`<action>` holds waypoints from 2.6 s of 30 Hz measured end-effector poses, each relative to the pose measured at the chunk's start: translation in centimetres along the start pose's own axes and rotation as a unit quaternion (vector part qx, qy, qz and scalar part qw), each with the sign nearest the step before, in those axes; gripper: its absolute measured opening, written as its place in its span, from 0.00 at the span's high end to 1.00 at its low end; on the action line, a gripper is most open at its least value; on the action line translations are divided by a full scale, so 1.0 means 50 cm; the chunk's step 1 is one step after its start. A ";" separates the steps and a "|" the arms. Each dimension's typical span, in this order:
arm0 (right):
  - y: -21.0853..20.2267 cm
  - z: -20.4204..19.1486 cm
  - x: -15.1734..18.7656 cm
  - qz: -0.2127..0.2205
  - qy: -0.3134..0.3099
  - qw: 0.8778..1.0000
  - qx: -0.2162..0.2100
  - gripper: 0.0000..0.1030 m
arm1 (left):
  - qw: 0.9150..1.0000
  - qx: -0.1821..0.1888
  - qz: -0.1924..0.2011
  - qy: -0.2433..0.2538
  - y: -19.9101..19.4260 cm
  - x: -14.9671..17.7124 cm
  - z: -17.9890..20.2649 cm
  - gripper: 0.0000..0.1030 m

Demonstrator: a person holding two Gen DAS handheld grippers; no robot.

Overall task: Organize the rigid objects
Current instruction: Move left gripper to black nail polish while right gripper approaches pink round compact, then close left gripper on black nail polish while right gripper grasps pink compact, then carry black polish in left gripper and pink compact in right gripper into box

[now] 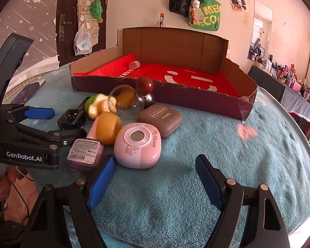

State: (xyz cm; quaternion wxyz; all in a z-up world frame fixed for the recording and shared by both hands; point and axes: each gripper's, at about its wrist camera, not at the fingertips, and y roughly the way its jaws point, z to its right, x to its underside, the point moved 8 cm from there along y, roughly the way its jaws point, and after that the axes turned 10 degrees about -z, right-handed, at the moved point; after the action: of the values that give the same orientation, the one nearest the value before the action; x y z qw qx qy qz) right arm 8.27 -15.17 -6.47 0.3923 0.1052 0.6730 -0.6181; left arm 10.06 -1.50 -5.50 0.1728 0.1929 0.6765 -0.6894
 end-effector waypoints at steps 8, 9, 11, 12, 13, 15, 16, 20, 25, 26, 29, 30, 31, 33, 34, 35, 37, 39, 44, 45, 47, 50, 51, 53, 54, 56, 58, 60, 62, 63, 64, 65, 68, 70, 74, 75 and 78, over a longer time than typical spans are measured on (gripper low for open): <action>0.001 -0.017 -0.006 0.008 -0.003 1.000 -0.027 0.32 | 1.000 -0.003 -0.003 -0.010 0.002 -0.003 0.002 0.14; 0.005 -0.022 -0.011 0.007 -0.005 1.000 -0.029 0.33 | 1.000 -0.006 -0.002 -0.007 0.003 -0.005 0.009 0.22; 0.011 -0.029 -0.020 0.008 -0.007 0.999 -0.030 0.37 | 1.000 -0.009 -0.001 -0.001 0.006 -0.009 0.018 0.30; 0.014 -0.030 -0.023 0.008 -0.007 0.999 -0.031 0.39 | 1.000 -0.010 0.002 -0.002 0.007 -0.012 0.018 0.36; 0.017 -0.032 -0.025 0.006 -0.008 0.999 -0.036 0.44 | 1.000 -0.010 0.004 -0.003 0.007 -0.013 0.017 0.41; 0.018 -0.032 -0.027 0.005 -0.005 0.999 -0.042 0.51 | 1.000 -0.001 0.005 -0.003 0.004 -0.013 0.019 0.60; 0.017 -0.032 -0.027 0.005 -0.004 0.999 -0.045 0.51 | 1.000 -0.001 0.005 -0.002 0.001 -0.013 0.019 0.64; 0.009 -0.028 -0.026 0.005 0.000 0.999 -0.052 0.51 | 1.000 0.007 0.007 0.000 -0.011 -0.008 0.019 0.64; -0.033 -0.025 -0.047 0.031 -0.004 0.998 -0.057 0.51 | 0.999 0.001 0.033 0.012 -0.046 -0.017 0.023 0.64; -0.040 -0.024 -0.053 0.037 -0.005 0.998 -0.058 0.51 | 0.999 0.001 0.039 0.014 -0.053 -0.021 0.023 0.64; -0.057 -0.021 -0.074 0.046 -0.004 0.997 -0.064 0.51 | 0.998 0.003 0.053 0.018 -0.070 -0.039 0.022 0.64; -0.060 -0.019 -0.082 0.047 -0.001 0.997 -0.067 0.51 | 0.998 0.003 0.058 0.020 -0.074 -0.047 0.021 0.64; -0.063 -0.014 -0.091 0.049 0.001 0.996 -0.070 0.51 | 0.998 0.004 0.062 0.022 -0.078 -0.055 0.019 0.64; -0.069 -0.007 -0.106 0.053 0.005 0.996 -0.075 0.51 | 0.997 0.005 0.073 0.023 -0.088 -0.071 0.016 0.64; -0.072 -0.003 -0.115 0.055 0.007 0.996 -0.076 0.51 | 0.997 0.006 0.079 0.024 -0.094 -0.079 0.015 0.64; -0.074 0.001 -0.123 0.056 0.009 0.995 -0.076 0.51 | 0.996 0.007 0.087 0.024 -0.101 -0.088 0.014 0.64; -0.079 0.010 -0.138 0.058 0.013 0.995 -0.075 0.51 | 0.995 0.006 0.099 0.027 -0.110 -0.104 0.015 0.64; -0.082 0.018 -0.153 0.059 0.016 0.995 -0.076 0.51 | 0.993 0.003 0.111 0.031 -0.120 -0.121 0.016 0.64; -0.082 0.033 -0.187 0.058 0.021 0.995 -0.077 0.51 | 0.990 0.005 0.134 0.042 -0.139 -0.162 0.023 0.64; -0.081 0.035 -0.194 0.058 0.022 0.995 -0.077 0.51 | 0.990 0.005 0.138 0.044 -0.142 -0.170 0.024 0.64; -0.079 0.041 -0.210 0.056 0.023 0.995 -0.077 0.51 | 0.988 0.004 0.148 0.045 -0.150 -0.188 0.024 0.64; -0.073 0.054 -0.232 0.051 0.027 0.995 -0.078 0.51 | 0.986 0.007 0.160 0.044 -0.158 -0.219 0.020 0.64; -0.071 0.059 -0.240 0.050 0.029 0.995 -0.077 0.51 | 0.986 0.005 0.161 0.044 -0.158 -0.229 0.018 0.64; -0.067 0.070 -0.258 0.048 0.033 0.995 -0.076 0.51 | 0.986 0.002 0.162 0.042 -0.155 -0.248 0.013 0.64; -0.063 0.076 -0.266 0.047 0.036 0.995 -0.075 0.51 | 0.986 0.003 0.161 0.042 -0.151 -0.257 0.011 0.64; -0.054 0.089 -0.284 0.044 0.041 0.996 -0.070 0.51 | 0.987 0.012 0.156 0.039 -0.142 -0.275 0.007 0.64; -0.043 0.100 -0.299 0.043 0.044 0.996 -0.063 0.51 | 0.988 0.015 0.148 0.035 -0.128 -0.295 0.002 0.64; -0.025 0.108 -0.313 0.036 0.045 0.997 -0.057 0.51 | 0.990 0.014 0.140 0.031 -0.111 -0.309 -0.003 0.64; -0.004 0.116 -0.324 0.026 0.050 0.997 -0.055 0.51 | 0.991 0.015 0.130 0.029 -0.091 -0.321 -0.006 0.64; 0.007 0.121 -0.329 0.021 0.053 0.997 -0.055 0.51 | 0.992 0.013 0.125 0.027 -0.080 -0.327 -0.008 0.64; 0.020 0.125 -0.334 0.016 0.056 0.997 -0.053 0.51 | 0.992 0.009 0.120 0.027 -0.070 -0.334 -0.010 0.64; 0.031 0.130 -0.338 0.011 0.059 0.997 -0.050 0.51 | 0.993 0.008 0.116 0.027 -0.060 -0.338 -0.010 0.64; 0.064 0.143 -0.351 -0.001 0.067 0.997 -0.047 0.51 | 0.995 0.015 0.099 0.023 -0.032 -0.353 -0.013 0.64; 0.086 0.152 -0.360 -0.009 0.071 0.996 -0.043 0.51 | 0.996 0.020 0.086 0.017 -0.011 -0.361 -0.016 0.64; 0.123 0.163 -0.370 -0.026 0.069 0.997 -0.031 0.51 | 0.998 0.019 0.063 0.014 0.031 -0.367 -0.020 0.64; 0.132 0.165 -0.371 -0.031 0.070 0.997 -0.030 0.51 | 0.998 0.020 0.058 0.013 0.039 -0.368 -0.021 0.64; 0.159 0.175 -0.372 -0.050 0.076 0.995 -0.030 0.51 | 0.999 0.017 0.043 0.011 0.061 -0.370 -0.025 0.64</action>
State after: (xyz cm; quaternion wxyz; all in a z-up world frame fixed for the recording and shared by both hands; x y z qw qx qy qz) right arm 29.20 -15.07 0.42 0.3113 0.1065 0.7237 -0.6066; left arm 27.64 -0.77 1.10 0.1918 0.2327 0.6572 -0.6908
